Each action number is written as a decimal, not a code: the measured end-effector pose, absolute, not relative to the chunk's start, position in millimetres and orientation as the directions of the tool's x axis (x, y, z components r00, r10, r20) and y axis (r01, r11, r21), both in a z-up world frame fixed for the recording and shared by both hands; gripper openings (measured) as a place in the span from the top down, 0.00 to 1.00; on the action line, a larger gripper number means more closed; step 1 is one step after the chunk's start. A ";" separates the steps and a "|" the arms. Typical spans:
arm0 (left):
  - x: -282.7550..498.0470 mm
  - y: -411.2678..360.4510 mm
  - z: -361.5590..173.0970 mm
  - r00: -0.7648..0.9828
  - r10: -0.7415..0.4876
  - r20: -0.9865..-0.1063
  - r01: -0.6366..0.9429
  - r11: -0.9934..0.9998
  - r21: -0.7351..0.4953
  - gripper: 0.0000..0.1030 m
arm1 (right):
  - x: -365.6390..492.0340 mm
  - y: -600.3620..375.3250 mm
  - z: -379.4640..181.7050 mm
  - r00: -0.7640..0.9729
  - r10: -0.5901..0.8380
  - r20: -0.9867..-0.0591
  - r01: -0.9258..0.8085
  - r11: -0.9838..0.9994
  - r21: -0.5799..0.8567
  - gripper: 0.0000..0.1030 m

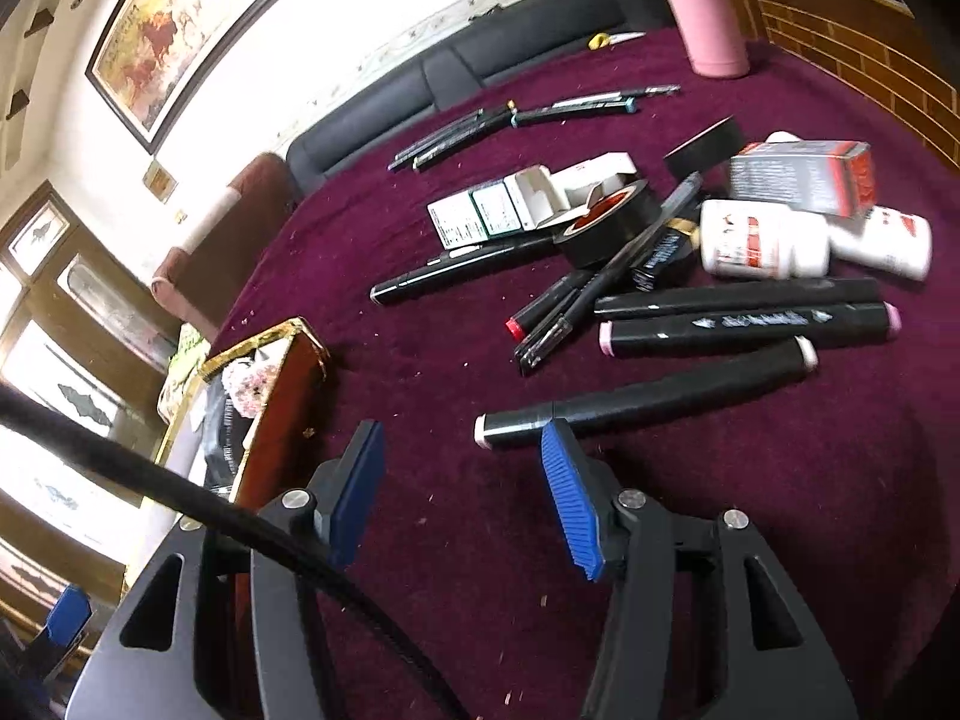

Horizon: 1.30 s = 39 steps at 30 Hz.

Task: Organize objects
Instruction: 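Move both open grippers back over the cluttered table, then grasp the blue-and-white medicine carton with the left gripper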

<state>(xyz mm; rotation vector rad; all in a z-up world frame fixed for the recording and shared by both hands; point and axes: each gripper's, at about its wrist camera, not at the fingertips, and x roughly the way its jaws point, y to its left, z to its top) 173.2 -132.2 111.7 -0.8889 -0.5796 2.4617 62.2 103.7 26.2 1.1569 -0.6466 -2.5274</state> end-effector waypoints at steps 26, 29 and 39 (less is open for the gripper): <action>152.3 -87.1 103.6 -0.620 0.567 -0.542 -0.318 -0.813 -0.487 0.33 | 106.5 162.0 76.0 -0.733 -0.457 -0.504 0.110 -0.810 0.576 0.38; 134.5 -78.9 92.4 -0.594 0.548 -0.588 -0.308 -0.831 -0.463 0.33 | 93.1 183.5 81.6 -0.765 -0.408 -0.497 0.082 -0.828 0.555 0.39; 49.8 -74.8 56.7 -0.435 0.581 -0.688 -0.209 -0.808 -0.550 0.33 | 51.4 244.2 83.6 -0.839 -0.263 -0.477 -0.021 -0.859 0.511 0.39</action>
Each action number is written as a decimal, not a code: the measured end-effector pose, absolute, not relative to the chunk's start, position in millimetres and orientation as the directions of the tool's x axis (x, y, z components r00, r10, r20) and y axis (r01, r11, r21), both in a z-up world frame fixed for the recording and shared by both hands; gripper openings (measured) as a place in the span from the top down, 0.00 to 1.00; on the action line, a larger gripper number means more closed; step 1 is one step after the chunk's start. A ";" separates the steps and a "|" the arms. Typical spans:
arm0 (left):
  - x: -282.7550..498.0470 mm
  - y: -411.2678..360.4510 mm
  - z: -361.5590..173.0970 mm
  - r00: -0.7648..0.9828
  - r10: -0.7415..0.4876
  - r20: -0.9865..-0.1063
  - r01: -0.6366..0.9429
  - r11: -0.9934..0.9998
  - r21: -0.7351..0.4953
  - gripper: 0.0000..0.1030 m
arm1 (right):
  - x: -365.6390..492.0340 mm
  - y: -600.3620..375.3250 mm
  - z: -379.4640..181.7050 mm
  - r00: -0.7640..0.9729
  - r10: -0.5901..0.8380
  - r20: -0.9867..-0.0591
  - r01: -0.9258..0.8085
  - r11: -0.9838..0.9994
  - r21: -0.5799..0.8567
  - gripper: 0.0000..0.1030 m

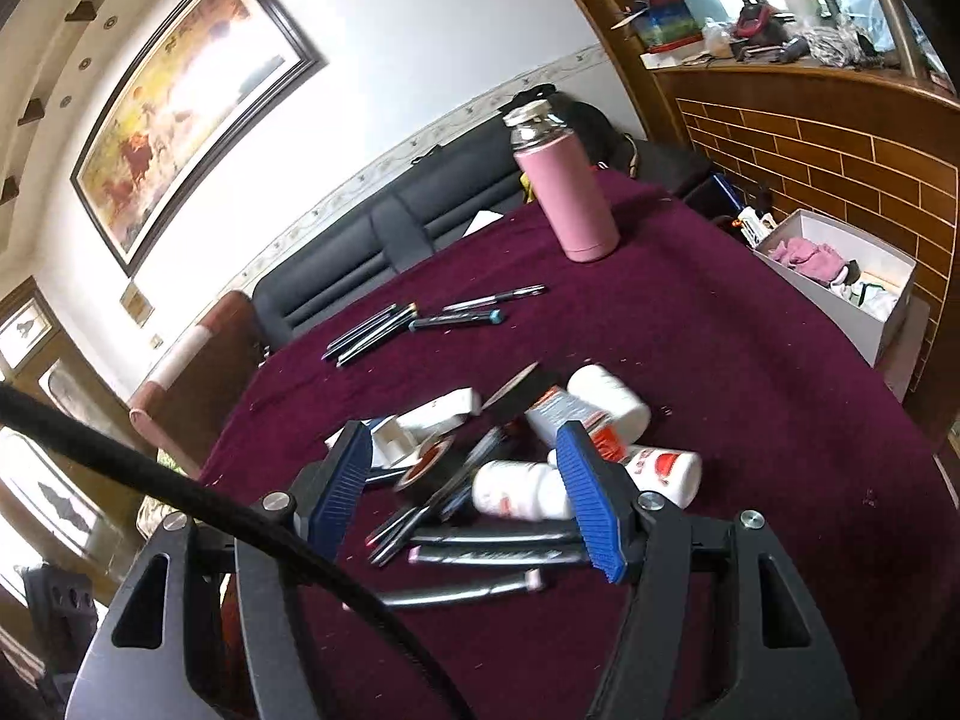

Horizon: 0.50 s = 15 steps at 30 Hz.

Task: Organize objects
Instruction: 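Grasp the blue-and-white medicine carton with the left gripper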

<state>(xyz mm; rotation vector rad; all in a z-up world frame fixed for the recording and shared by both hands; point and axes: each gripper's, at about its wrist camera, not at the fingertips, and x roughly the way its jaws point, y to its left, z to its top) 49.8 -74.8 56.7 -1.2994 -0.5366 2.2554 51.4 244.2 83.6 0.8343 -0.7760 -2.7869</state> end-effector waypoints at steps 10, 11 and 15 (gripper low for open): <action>-72.7 -11.8 70.0 -0.515 0.442 -0.735 -0.261 -0.897 -0.357 0.34 | 30.8 268.1 42.1 -0.771 -0.340 -0.538 -0.069 -0.795 0.603 0.39; -85.4 -9.3 67.3 -0.509 0.452 -0.733 -0.255 -0.892 -0.373 0.34 | 29.5 264.9 41.7 -0.763 -0.344 -0.547 -0.065 -0.801 0.595 0.39; -135.8 2.3 58.9 -0.526 0.450 -0.721 -0.213 -0.891 -0.401 0.34 | 28.0 257.7 41.5 -0.749 -0.346 -0.565 -0.049 -0.821 0.569 0.39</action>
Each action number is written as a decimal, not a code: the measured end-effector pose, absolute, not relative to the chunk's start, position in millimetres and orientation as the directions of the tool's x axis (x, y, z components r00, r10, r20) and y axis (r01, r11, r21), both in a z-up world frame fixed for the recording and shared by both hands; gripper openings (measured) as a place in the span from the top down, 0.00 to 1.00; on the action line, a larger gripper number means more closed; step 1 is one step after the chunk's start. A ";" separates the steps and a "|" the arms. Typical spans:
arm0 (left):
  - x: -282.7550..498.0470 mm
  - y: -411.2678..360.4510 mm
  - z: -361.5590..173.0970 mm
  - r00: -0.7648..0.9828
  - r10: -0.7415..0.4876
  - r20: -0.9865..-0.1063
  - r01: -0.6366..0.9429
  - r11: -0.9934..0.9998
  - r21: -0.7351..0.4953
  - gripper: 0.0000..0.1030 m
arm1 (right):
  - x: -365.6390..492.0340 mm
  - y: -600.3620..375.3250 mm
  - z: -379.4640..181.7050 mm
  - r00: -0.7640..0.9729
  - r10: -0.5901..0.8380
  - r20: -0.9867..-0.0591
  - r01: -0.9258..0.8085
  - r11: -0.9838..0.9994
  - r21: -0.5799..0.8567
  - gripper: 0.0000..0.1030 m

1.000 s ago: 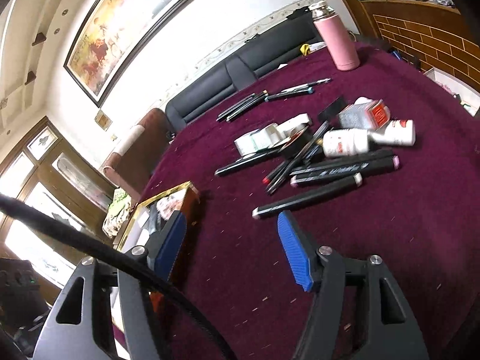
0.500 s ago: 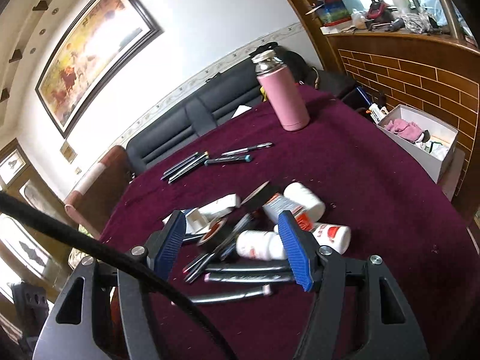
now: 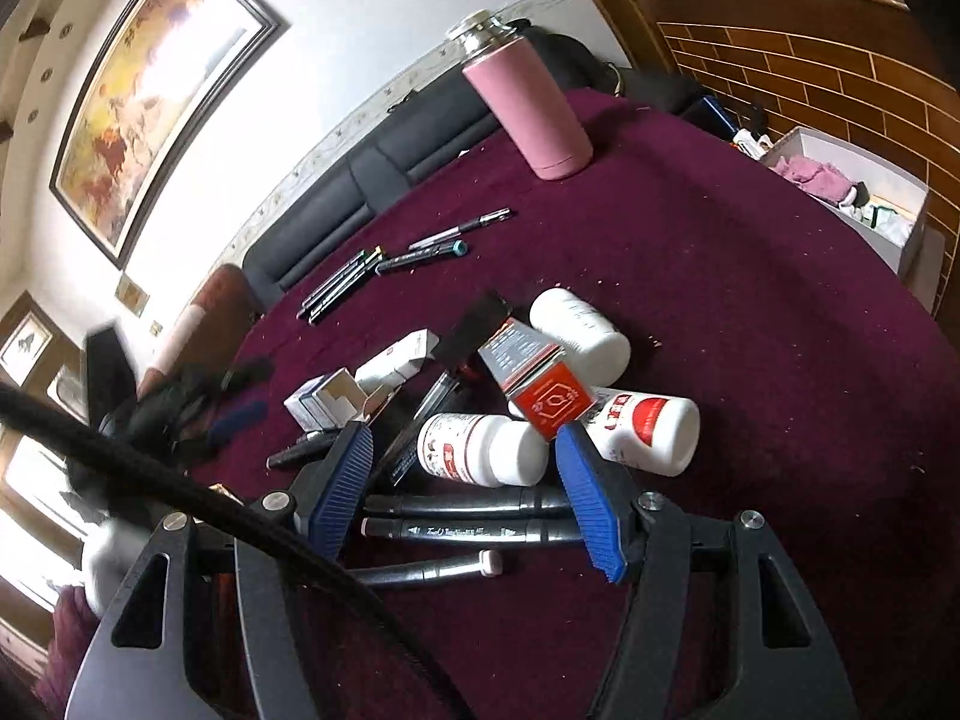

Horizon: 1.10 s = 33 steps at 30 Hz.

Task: Organize objects
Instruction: 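Grasp the blue-and-white medicine carton with the left gripper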

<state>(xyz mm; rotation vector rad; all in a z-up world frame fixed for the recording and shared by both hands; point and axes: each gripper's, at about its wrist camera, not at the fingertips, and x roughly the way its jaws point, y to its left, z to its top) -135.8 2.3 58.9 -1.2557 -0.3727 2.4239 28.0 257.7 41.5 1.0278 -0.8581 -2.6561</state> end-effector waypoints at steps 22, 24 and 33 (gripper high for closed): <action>-62.6 46.8 63.0 -0.320 0.488 -0.812 -0.600 -0.767 -0.225 0.34 | 23.7 264.1 30.2 -0.715 -0.332 -0.615 -0.094 -0.826 0.556 0.39; -45.8 55.7 66.3 -0.340 0.490 -0.803 -0.651 -0.738 -0.175 0.34 | 23.2 266.8 28.1 -0.711 -0.340 -0.615 -0.103 -0.815 0.570 0.39; 12.3 129.6 45.5 -0.437 0.354 -0.827 -0.833 -0.506 0.224 0.34 | 22.3 270.7 24.2 -0.703 -0.339 -0.625 -0.127 -0.805 0.579 0.39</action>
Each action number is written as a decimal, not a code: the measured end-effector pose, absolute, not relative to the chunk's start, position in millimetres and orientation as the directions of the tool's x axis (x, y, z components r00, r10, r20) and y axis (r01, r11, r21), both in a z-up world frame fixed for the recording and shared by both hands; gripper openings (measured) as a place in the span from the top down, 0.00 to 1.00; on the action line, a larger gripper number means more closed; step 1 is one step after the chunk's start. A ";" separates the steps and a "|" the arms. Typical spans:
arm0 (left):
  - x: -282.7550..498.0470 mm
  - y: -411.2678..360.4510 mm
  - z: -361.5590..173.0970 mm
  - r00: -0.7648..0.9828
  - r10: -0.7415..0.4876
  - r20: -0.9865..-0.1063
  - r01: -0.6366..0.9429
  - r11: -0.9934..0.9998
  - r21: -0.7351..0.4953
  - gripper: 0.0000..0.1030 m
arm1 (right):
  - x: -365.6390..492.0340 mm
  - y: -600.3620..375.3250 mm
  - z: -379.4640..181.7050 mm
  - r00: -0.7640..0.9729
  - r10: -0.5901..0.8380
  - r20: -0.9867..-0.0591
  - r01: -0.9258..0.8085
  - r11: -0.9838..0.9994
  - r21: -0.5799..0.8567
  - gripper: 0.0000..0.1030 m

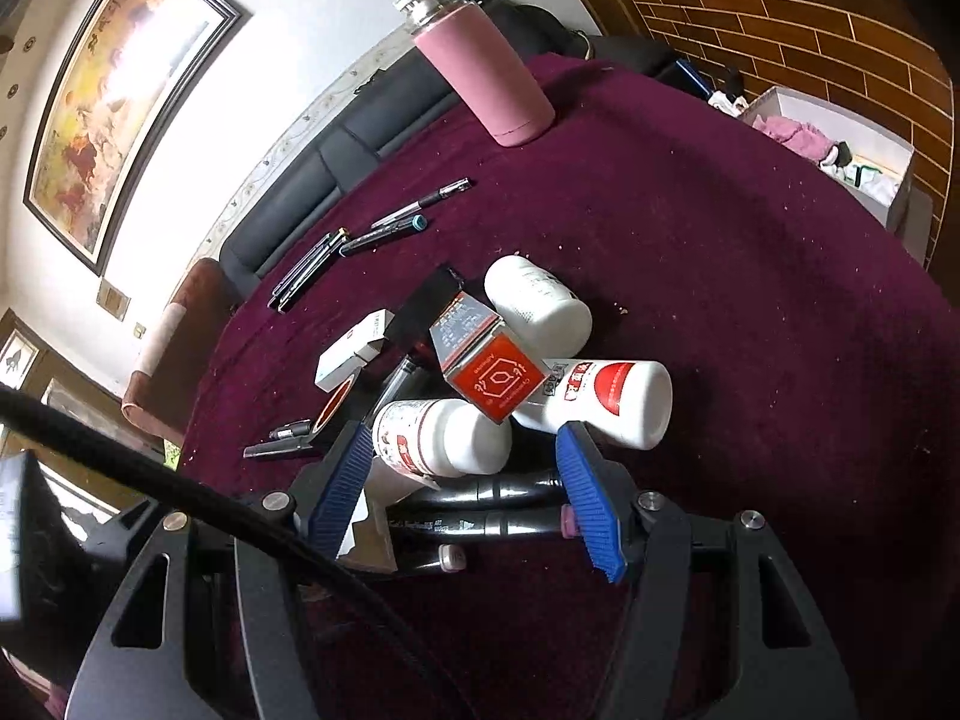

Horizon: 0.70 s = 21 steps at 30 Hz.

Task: Organize objects
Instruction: 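Grasp the blue-and-white medicine carton with the left gripper, then carry the carton toward the tray with the left gripper while the right reaches for a marker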

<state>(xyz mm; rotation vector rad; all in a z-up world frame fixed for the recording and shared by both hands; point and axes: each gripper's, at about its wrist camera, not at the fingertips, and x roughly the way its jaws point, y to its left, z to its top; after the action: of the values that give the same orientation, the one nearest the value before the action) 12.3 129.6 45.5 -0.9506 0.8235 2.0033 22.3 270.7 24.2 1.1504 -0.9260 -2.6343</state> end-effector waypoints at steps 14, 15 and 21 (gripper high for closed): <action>15.5 45.6 80.0 -0.406 0.500 -0.765 -0.668 -0.734 -0.125 0.60 | 15.6 269.8 17.5 -0.688 -0.291 -0.665 -0.152 -0.838 0.524 0.39; 26.1 30.4 86.6 -0.426 0.513 -0.746 -0.643 -0.751 -0.150 0.60 | 14.7 268.8 16.5 -0.685 -0.284 -0.672 -0.155 -0.844 0.514 0.39; 83.2 -55.8 113.2 -0.569 0.536 -0.623 -0.506 -0.826 -0.249 0.60 | 16.8 265.0 16.1 -0.685 -0.254 -0.683 -0.159 -0.863 0.480 0.39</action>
<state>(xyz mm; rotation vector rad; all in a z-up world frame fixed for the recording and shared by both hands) 83.2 -55.8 113.2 -0.9559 -0.0568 2.3574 16.8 265.0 16.1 1.2240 -0.8045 -2.7185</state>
